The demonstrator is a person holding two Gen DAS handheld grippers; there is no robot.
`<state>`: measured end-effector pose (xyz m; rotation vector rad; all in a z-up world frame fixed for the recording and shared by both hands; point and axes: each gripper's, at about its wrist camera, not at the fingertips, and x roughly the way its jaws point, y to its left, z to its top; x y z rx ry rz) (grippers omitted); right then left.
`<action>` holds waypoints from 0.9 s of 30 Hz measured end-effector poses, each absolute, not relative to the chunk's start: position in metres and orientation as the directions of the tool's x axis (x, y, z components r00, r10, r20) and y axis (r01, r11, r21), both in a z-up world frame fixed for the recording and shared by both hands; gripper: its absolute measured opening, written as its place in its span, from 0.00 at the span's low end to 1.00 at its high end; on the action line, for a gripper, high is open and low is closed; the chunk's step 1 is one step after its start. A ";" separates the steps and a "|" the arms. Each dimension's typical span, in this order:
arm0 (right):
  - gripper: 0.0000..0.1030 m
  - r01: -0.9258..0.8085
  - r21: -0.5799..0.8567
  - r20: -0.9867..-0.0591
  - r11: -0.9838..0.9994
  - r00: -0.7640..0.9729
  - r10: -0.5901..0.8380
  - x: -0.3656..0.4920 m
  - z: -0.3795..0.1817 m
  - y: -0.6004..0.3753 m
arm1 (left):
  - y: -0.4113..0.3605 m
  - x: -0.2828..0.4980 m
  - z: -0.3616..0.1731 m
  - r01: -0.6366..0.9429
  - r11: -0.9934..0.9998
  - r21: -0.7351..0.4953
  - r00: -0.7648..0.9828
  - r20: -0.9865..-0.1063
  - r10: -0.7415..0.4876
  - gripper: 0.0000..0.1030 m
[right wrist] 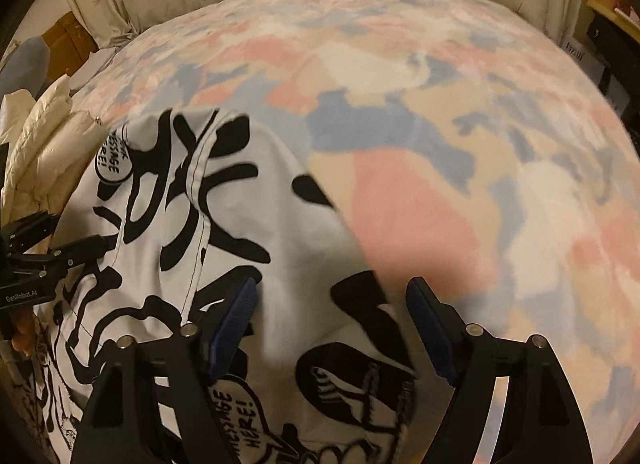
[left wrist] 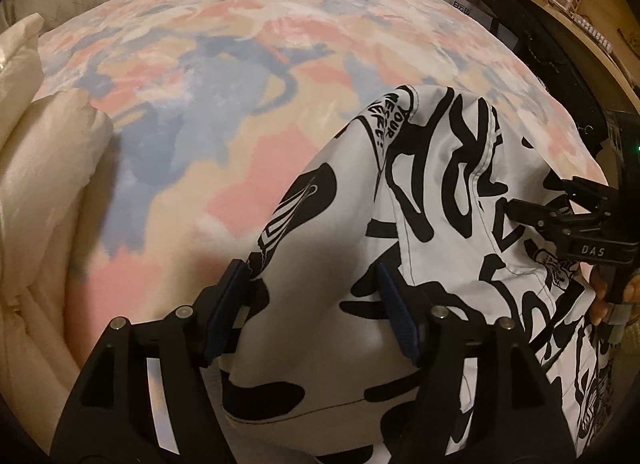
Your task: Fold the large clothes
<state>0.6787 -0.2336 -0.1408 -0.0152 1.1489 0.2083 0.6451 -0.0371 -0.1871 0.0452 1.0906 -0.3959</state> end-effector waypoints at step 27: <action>0.05 -0.272 -0.075 -0.678 0.959 0.720 0.151 0.512 -0.019 -0.208 | -0.007 0.513 -0.111 0.255 0.961 -0.104 0.665 -0.703 -0.252 0.01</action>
